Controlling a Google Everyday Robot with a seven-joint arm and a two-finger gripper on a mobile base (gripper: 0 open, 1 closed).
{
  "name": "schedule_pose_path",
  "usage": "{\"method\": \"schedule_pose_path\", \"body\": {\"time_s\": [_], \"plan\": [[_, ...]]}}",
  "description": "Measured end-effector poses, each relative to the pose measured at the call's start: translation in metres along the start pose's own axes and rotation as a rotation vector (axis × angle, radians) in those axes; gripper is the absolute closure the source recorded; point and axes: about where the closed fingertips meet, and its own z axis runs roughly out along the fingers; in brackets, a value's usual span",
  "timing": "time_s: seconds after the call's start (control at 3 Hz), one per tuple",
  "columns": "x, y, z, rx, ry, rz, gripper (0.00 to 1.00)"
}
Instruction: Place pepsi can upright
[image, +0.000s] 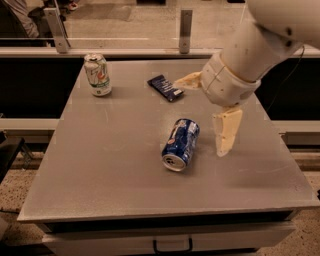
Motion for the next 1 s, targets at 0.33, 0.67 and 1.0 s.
{"method": "schedule_pose_path", "body": {"time_s": [0.33, 0.67, 1.0], "plan": [[-0.015, -0.003, 0.017, -0.047, -0.004, -0.136, 0.0], [-0.032, 0.002, 0.028, -0.096, -0.016, -0.256, 0.0], [-0.044, 0.013, 0.036, -0.146, -0.011, -0.357, 0.0]]}}
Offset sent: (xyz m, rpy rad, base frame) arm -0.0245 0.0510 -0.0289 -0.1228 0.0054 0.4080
